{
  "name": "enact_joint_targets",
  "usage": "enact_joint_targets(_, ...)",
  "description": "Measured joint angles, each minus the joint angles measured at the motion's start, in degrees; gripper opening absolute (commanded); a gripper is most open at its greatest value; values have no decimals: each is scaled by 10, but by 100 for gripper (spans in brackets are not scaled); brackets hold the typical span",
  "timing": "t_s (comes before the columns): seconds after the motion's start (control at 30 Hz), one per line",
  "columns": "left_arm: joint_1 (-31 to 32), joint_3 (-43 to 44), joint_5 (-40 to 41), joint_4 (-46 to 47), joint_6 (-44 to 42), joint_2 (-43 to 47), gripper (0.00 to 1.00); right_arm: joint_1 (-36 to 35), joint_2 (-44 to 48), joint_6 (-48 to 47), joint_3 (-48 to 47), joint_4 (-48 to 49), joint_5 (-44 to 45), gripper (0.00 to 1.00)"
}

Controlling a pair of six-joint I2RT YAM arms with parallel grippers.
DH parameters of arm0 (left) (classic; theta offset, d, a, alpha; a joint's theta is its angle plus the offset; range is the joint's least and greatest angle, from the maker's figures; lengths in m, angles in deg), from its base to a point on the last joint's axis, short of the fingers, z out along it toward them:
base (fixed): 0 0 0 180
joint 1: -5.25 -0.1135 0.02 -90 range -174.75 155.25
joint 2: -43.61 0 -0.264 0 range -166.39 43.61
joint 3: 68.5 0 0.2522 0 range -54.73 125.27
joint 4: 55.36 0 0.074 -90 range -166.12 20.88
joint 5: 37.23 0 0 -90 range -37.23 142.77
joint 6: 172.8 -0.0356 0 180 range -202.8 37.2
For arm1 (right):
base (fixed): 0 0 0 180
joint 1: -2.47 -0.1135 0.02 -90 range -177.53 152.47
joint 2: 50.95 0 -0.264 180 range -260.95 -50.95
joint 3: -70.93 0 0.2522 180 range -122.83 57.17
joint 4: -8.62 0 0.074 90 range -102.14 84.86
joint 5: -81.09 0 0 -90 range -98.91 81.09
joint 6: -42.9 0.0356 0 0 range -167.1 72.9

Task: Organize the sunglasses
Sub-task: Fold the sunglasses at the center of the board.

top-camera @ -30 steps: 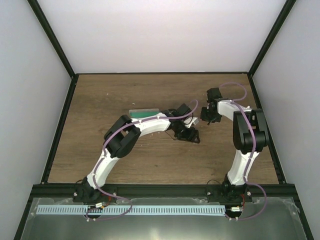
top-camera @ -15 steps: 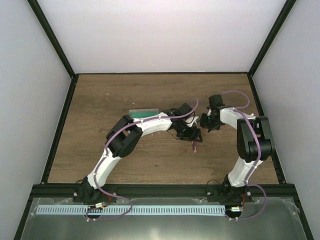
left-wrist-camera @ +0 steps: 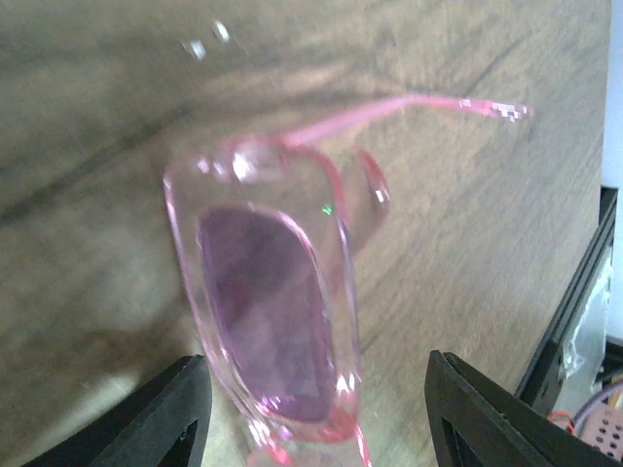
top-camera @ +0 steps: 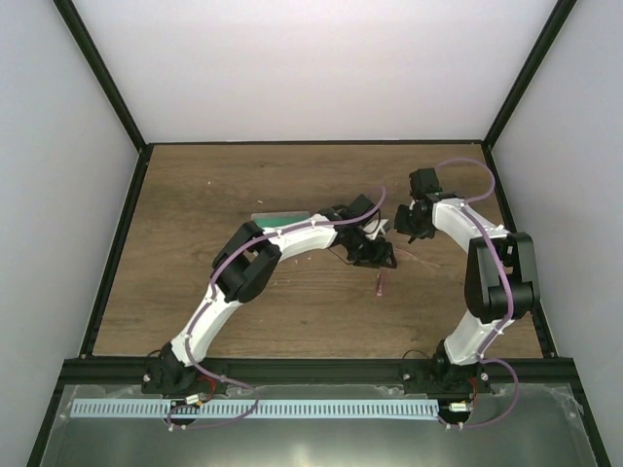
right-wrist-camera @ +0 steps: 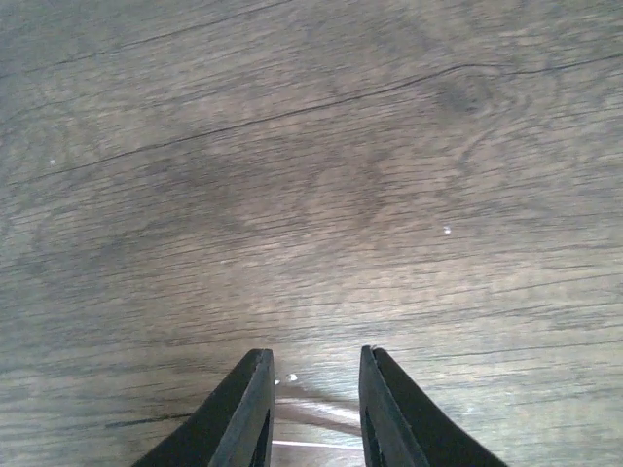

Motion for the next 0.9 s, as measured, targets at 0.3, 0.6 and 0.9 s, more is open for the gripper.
enact_joint_targets(0.3,-18,94,60,-51,-22,-45,46,2,0,-9,4,-16,26,27)
enact_joint_targets(0.6,-18,145,125,-92,-49,-67,39,2,2,-11,22,-27,32,25)
enact_joint_targets(0.9,-18,146,160,-99,-62,-66,32,2,0,-10,34,-30,46,19)
